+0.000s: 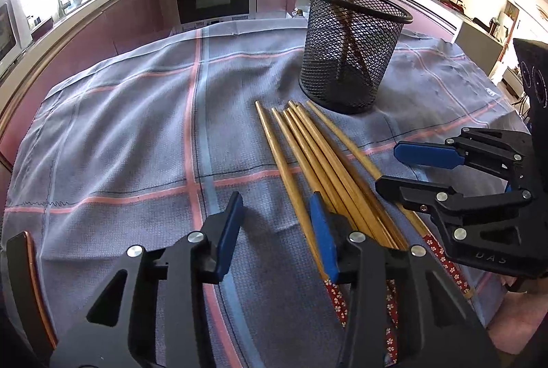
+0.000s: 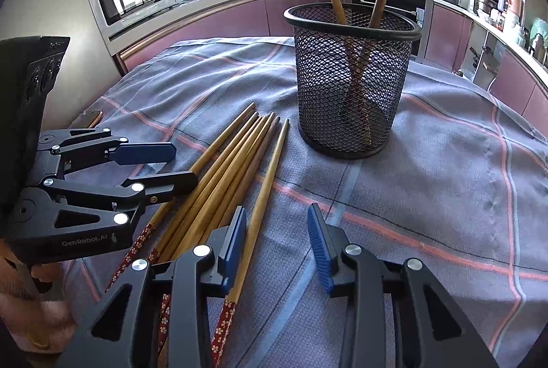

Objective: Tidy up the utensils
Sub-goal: 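Close the right gripper on another chopstick while the left gripper grasps one too, then lift the right gripper's chopstick above the mesh cup while the left gripper carries its own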

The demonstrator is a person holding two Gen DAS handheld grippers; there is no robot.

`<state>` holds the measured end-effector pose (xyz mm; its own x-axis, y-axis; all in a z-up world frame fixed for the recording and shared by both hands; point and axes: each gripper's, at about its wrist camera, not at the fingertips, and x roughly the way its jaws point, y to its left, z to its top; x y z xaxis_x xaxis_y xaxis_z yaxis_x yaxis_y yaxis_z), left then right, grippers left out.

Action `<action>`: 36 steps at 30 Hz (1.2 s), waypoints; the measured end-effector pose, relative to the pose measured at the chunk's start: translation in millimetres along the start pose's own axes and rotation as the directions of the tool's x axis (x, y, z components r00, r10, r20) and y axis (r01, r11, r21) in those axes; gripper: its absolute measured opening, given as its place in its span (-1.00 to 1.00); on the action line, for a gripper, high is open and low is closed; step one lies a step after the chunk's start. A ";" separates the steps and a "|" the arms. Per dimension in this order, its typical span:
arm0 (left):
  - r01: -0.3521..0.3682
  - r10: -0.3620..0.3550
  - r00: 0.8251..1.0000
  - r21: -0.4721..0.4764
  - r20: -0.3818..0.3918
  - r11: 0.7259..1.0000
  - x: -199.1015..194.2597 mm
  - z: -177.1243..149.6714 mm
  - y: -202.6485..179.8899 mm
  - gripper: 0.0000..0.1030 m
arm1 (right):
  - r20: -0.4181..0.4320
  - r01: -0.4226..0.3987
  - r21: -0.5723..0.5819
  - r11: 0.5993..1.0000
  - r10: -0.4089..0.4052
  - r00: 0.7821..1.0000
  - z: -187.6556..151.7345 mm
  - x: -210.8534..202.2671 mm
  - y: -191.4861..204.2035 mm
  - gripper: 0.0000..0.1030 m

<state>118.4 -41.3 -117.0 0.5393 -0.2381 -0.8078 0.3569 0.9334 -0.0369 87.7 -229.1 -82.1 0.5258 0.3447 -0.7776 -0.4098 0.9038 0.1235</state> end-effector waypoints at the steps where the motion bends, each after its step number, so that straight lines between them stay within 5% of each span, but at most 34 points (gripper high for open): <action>1: -0.002 0.002 1.000 0.003 -0.001 1.000 1.1 0.9 -0.6 -0.25 | -0.001 0.002 -0.001 1.000 -0.002 1.000 1.1 0.8 0.4 -0.31; 10: -0.001 0.001 1.000 -0.011 -0.006 1.000 8.1 9.6 -3.5 -0.49 | -0.011 0.033 -0.030 0.999 -0.033 0.999 12.0 9.8 4.7 -0.50; 18: 0.012 -0.012 1.000 -0.052 -0.010 0.999 10.4 12.7 -0.2 -0.77 | -0.009 -0.002 0.016 1.000 0.002 1.000 13.2 10.2 -4.5 -0.89; 36: 0.088 -0.084 0.995 -0.119 0.045 0.989 -20.3 6.7 11.2 -0.85 | 0.092 -0.170 0.095 0.981 0.161 0.983 10.4 -22.2 -21.5 -0.90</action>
<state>116.6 -27.9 -97.1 0.5411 -0.3271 -0.7747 0.3102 0.9339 -0.1777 92.6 -253.6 -61.1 0.5192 0.5079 -0.6873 -0.4207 0.8519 0.3118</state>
